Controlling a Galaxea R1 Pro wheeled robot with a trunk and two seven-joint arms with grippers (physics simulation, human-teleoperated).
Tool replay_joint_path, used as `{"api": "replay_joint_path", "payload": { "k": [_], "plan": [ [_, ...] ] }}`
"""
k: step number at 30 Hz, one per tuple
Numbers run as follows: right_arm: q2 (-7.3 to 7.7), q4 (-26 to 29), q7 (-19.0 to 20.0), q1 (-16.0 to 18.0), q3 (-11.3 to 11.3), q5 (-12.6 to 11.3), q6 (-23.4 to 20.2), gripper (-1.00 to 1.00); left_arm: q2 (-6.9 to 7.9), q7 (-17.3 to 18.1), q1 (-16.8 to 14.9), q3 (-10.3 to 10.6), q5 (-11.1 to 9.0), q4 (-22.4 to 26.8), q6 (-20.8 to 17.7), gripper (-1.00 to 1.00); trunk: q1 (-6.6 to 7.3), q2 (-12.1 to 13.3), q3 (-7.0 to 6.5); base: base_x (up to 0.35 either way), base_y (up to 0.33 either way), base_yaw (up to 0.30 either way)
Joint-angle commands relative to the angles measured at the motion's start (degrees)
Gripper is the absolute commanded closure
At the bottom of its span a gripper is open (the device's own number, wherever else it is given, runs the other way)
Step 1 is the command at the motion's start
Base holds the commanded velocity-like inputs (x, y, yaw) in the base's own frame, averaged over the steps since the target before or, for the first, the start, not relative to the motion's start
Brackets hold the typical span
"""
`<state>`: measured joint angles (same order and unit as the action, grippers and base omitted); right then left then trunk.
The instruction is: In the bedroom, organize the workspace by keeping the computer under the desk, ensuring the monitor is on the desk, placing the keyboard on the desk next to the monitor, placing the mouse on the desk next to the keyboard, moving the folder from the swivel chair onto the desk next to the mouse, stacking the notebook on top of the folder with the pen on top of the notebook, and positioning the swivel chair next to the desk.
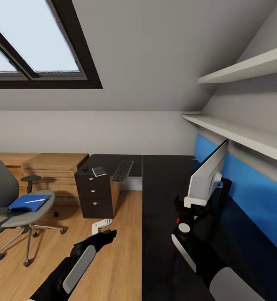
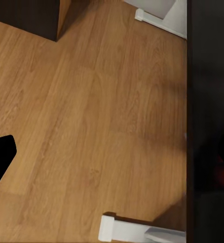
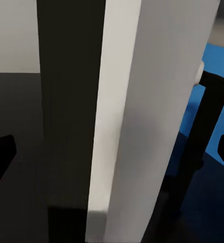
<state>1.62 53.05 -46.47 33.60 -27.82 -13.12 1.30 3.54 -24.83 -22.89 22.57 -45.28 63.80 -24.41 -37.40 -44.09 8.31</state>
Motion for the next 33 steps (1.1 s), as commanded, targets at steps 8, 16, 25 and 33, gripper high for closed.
{"api": "replay_joint_path", "payload": {
  "k": [8,16,25,33],
  "plan": [
    [0.38,0.12,-0.4,0.06,-0.34,-0.59,0.19,-1.0,0.06,-0.57,-0.05,0.19,-0.6,0.1,-0.02,-1.0,-0.02,-0.08,0.1,0.01,0.0,0.0],
    [0.4,0.13,-0.46,0.06,-0.3,-0.59,0.2,-1.0,0.06,-0.57,-0.08,0.19,-0.57,0.1,-0.04,-1.0,-0.02,-0.08,-0.11,0.0,0.0,-0.07],
    [0.41,0.1,-0.38,0.06,-0.3,-0.59,0.2,-1.0,0.06,-0.49,-0.05,0.16,-0.52,0.1,-0.02,-1.0,-0.02,-0.08,-0.67,0.0,0.0,-0.209],
    [0.4,0.05,-0.38,0.07,-0.38,-0.59,0.2,-1.0,0.06,-0.53,-0.07,0.16,-0.52,0.1,-0.02,-1.0,-0.02,-0.08,-0.83,-0.061,0.0,-0.077]
  ]
}}
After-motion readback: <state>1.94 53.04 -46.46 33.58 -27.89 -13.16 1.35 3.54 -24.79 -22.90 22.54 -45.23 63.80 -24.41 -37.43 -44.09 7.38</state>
